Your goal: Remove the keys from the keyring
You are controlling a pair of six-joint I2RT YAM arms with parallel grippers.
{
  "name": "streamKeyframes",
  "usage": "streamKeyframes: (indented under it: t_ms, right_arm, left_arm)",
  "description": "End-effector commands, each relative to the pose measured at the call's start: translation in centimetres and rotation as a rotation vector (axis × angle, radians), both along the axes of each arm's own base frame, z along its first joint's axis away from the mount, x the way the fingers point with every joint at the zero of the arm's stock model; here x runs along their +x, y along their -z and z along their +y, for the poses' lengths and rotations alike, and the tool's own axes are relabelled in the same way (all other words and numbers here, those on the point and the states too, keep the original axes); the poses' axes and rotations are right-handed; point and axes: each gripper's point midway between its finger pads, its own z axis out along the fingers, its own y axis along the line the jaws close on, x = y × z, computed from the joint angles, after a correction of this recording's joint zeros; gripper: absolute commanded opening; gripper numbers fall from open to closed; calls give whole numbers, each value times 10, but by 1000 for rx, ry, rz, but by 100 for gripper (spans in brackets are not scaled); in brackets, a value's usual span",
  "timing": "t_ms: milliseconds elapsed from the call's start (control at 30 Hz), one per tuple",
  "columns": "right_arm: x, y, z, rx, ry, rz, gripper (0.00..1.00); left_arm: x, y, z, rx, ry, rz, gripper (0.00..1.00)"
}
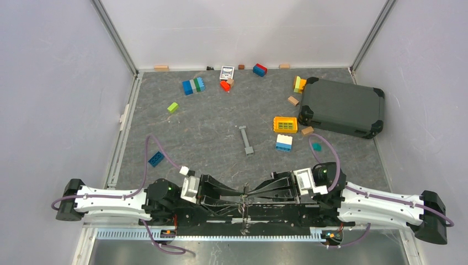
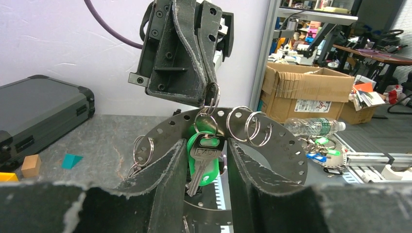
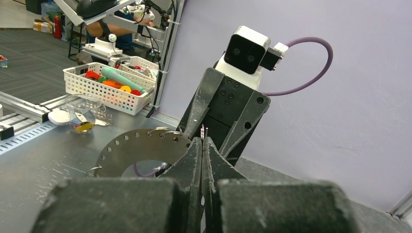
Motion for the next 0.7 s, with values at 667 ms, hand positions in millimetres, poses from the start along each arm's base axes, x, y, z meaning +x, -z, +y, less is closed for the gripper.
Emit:
streamKeyframes:
  t_ms: [667]
  right_arm:
    - [-4, -24, -14, 74, 16, -28, 0]
  left_arm:
    - [-1, -24, 8, -62, 13, 43, 2]
